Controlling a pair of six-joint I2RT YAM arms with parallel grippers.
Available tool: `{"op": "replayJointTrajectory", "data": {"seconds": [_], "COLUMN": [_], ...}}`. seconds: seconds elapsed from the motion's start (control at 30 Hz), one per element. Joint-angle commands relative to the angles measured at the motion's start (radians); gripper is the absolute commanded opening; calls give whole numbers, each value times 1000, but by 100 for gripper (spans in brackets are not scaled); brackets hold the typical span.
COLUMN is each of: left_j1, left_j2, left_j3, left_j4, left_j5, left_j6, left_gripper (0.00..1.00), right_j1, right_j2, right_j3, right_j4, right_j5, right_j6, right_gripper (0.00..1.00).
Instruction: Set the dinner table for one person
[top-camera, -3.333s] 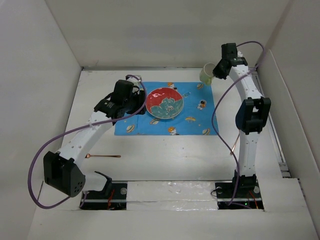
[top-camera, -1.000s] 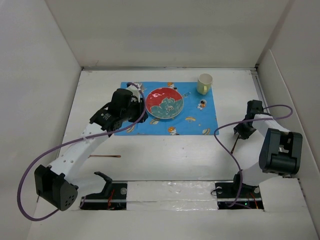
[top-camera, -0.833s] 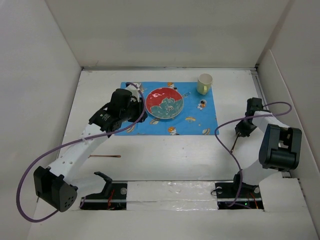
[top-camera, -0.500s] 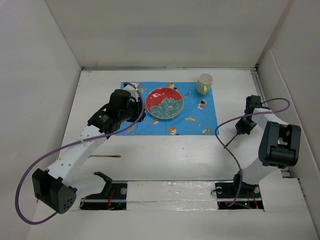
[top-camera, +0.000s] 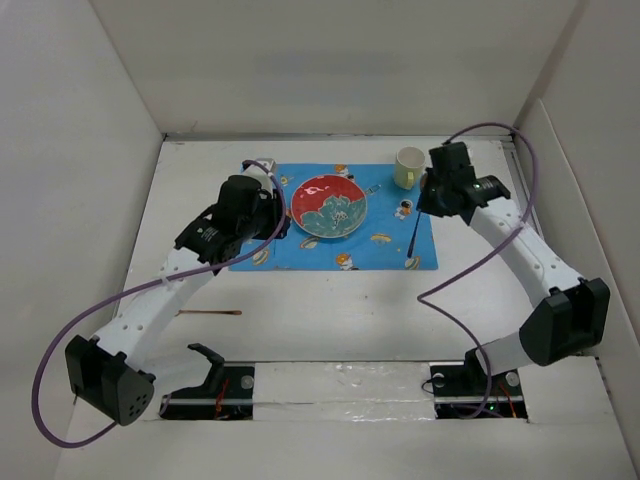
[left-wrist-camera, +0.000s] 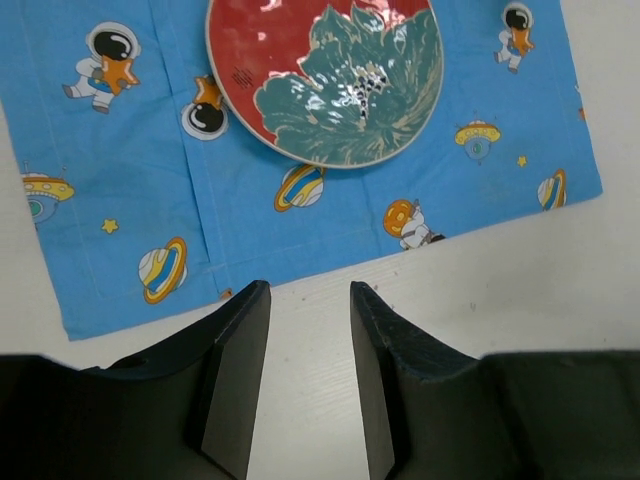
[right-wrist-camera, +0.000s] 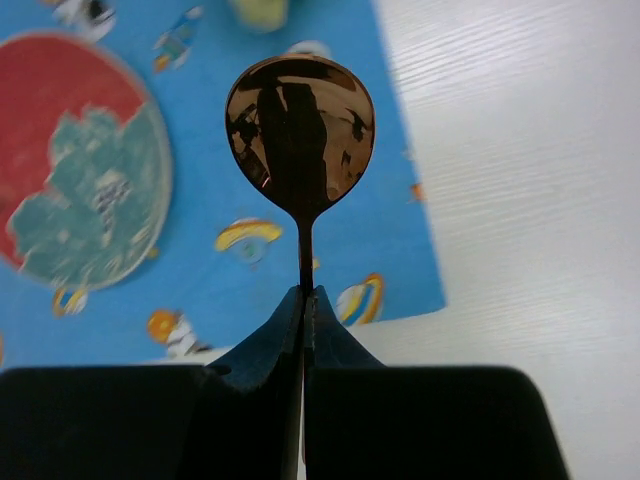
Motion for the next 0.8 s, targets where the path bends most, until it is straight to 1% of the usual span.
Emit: {"op": "replayJointTrajectory", "data": {"seconds": [0.0, 0.03, 0.07, 0.1, 0.2, 0.27, 0.3, 0.33, 0.4, 0.47, 0.63, 0.77], "left_j1": [29, 38, 38, 38, 38, 38, 38, 38, 38, 38, 38, 38], "left_j2": [-24, -25, -30, -25, -13, -13, -16, -21, -28, -34, -56, -64], "left_j3": [61, 65, 72, 78, 103, 104, 104, 104, 103, 98, 88, 80], "left_j4": [24, 37, 38, 38, 28, 24, 24, 18, 12, 0, -17, -25], "left_j5": [-33, -16, -16, -12, -10, -10, -10, -12, -16, -33, -55, -58], "left_j6": [-25, -32, -36, -36, -39, -42, -44, -47, -48, -48, -48, -58], "left_gripper": [35, 37, 38, 40, 40, 40, 40, 40, 40, 40, 40, 40], "right_j1": [109, 124, 137, 150, 150, 150, 150, 141, 141, 132, 98, 80], "right_j2": [72, 103, 173, 210, 361, 434, 509, 543, 641, 689, 783, 824], "right_j3": [105, 136, 165, 223, 326, 419, 453, 510, 562, 613, 628, 630], "right_j4": [-36, -45, -48, -51, -67, -74, -92, -100, -129, -143, -140, -133], "right_j5": [-66, -80, -71, -71, -85, -85, -85, -73, -79, -53, -36, -36], "right_j6": [-36, -48, -53, -71, -94, -114, -119, -132, -151, -149, -148, -145], "right_gripper": [0, 0, 0, 0, 0, 0, 0, 0, 0, 0, 0, 0]}}
